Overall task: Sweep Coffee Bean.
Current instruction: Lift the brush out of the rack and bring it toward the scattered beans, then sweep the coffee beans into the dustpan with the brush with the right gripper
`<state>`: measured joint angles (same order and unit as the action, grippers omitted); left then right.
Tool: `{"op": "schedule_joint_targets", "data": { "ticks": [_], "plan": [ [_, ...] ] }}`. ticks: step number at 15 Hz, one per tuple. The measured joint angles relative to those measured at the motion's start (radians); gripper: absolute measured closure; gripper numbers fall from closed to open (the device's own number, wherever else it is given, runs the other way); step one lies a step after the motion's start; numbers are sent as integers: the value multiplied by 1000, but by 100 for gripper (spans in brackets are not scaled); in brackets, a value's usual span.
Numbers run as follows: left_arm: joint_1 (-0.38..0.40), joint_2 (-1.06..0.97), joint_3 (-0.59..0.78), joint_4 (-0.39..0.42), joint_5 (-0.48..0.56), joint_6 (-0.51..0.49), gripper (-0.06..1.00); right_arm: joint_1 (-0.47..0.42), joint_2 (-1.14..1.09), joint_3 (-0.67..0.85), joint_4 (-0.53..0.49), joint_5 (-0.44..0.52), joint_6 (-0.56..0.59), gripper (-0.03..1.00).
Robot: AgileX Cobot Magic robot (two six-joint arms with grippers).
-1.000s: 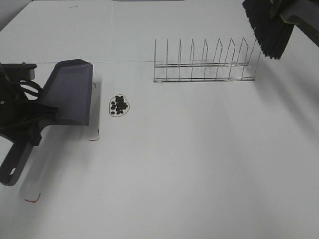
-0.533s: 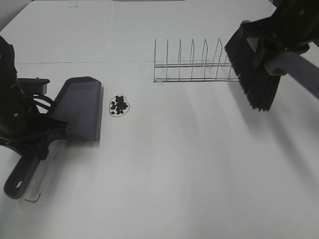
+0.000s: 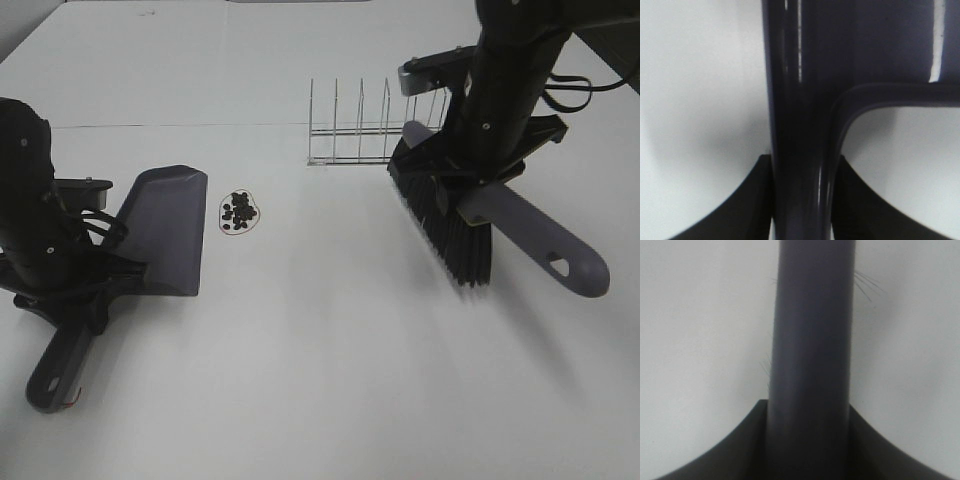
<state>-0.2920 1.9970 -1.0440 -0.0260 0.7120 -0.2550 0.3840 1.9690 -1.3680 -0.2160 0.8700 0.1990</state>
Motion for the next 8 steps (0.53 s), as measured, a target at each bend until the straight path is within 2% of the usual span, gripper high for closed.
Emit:
{"op": "schedule_joint_targets", "data": {
  "ticks": [4, 6, 8],
  "plan": [
    [-2, 11, -10, -1, 7, 0, 68, 81, 98, -71, -57, 27, 3, 62],
    [-2, 11, -11, -2, 8, 3, 68, 115, 174, -199, -68, 97, 5, 62],
    [-2, 11, -11, -2, 8, 12, 68, 155, 269, -371, -80, 216, 4, 62]
  ]
}}
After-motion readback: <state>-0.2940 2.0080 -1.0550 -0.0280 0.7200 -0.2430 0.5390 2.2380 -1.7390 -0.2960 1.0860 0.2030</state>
